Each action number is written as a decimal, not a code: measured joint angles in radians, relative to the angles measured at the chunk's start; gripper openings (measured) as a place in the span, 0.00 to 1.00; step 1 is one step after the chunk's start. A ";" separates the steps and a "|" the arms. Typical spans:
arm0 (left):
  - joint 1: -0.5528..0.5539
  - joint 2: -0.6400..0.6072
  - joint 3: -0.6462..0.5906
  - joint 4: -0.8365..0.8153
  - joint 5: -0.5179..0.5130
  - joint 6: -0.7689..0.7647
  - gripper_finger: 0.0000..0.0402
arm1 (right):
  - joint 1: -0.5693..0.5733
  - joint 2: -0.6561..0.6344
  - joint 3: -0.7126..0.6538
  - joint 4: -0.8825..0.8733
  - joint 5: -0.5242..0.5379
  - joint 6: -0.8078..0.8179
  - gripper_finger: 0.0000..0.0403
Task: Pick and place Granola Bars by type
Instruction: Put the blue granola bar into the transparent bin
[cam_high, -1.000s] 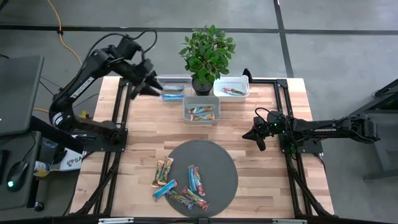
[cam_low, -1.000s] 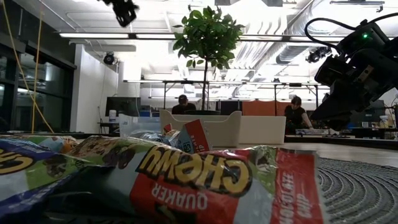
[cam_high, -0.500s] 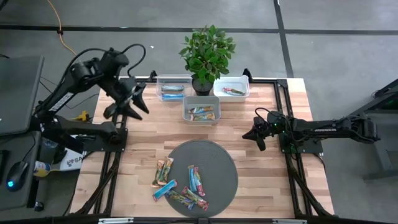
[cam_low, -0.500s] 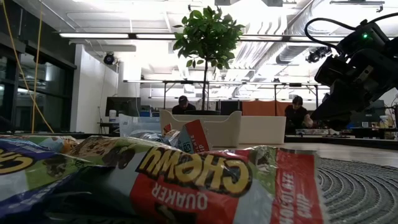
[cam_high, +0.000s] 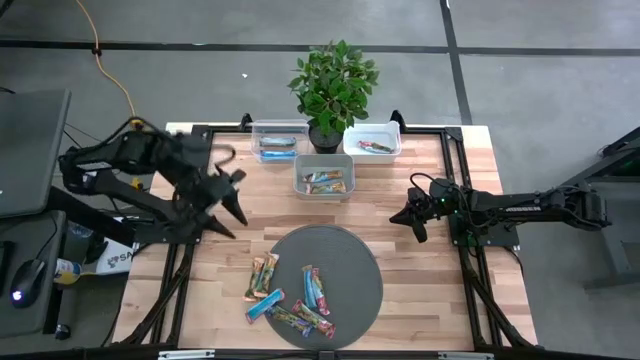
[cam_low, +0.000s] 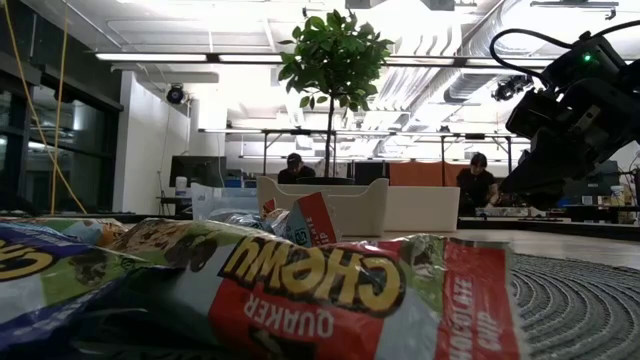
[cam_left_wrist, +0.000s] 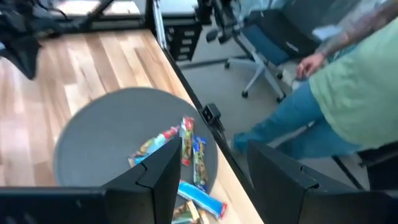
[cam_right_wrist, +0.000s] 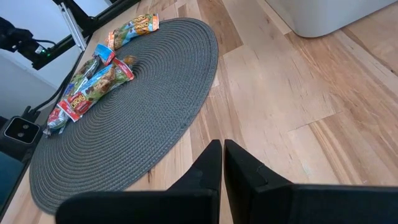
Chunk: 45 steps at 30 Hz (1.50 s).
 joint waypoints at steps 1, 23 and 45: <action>-0.036 0.006 0.000 0.000 -0.023 -0.013 0.44 | 0.000 0.000 0.000 0.000 0.000 0.000 0.00; -0.552 0.320 0.000 0.064 -0.562 -0.288 0.44 | 0.000 0.000 0.000 0.000 0.000 0.000 0.00; -0.578 0.762 0.000 0.226 -0.544 -0.369 0.44 | 0.000 0.000 0.000 -0.001 0.000 0.000 0.00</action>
